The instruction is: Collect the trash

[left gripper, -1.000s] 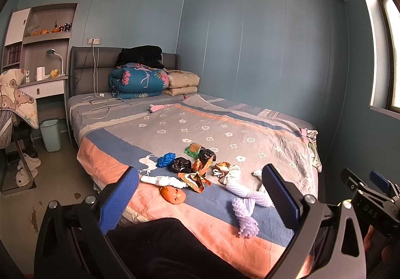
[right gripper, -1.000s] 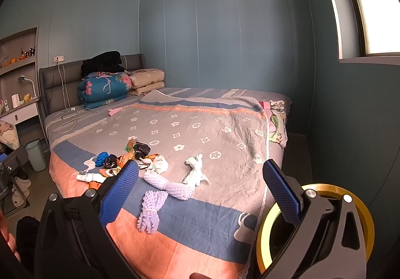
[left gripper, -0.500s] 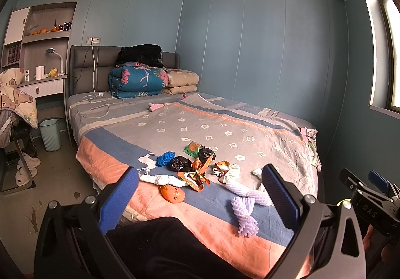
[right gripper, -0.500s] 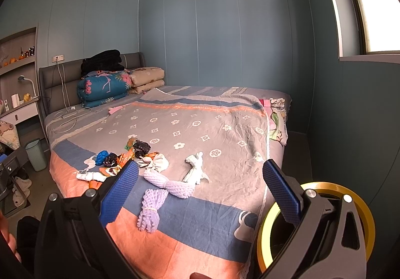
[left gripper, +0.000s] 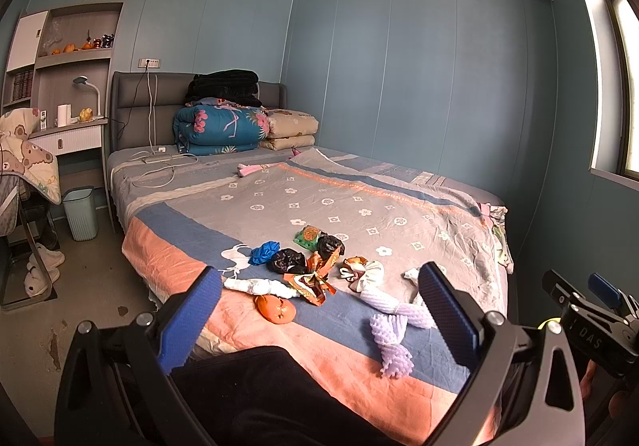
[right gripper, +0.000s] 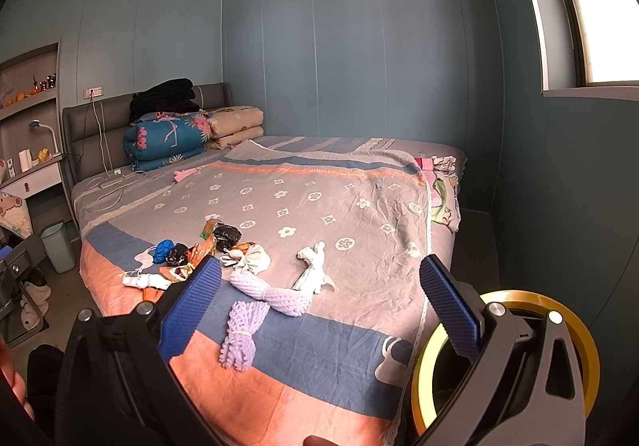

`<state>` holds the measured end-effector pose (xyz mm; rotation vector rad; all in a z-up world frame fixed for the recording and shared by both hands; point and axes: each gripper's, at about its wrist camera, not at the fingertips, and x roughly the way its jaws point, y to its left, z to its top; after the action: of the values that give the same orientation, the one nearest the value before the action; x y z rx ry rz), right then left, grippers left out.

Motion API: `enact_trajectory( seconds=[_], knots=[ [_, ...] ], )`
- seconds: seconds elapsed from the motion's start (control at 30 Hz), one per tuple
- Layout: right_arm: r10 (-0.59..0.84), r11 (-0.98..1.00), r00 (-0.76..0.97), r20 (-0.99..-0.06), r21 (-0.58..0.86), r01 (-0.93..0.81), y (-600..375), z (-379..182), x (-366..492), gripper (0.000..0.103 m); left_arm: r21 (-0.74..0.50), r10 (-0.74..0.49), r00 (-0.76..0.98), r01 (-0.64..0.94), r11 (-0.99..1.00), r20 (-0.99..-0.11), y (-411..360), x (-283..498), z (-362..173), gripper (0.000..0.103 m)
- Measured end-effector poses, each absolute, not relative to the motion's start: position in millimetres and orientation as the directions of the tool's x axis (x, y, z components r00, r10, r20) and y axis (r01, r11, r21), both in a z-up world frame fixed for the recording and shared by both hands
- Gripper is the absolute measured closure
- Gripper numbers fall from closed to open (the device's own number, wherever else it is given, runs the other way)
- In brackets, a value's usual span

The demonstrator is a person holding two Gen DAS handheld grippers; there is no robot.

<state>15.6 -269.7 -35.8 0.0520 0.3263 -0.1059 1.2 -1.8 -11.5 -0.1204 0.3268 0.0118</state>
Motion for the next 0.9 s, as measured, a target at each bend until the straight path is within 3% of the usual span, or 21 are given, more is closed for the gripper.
enact_trajectory(
  seconds=[0.9],
  knots=[
    [-0.091,0.994,0.939,-0.331,0.033,0.108,-269.0,-37.2,16.3,0.007,-0.116,-0.003,0.946,-0.036,0.993,-0.323,-3.1,2.4,-12.8,0.008]
  ],
)
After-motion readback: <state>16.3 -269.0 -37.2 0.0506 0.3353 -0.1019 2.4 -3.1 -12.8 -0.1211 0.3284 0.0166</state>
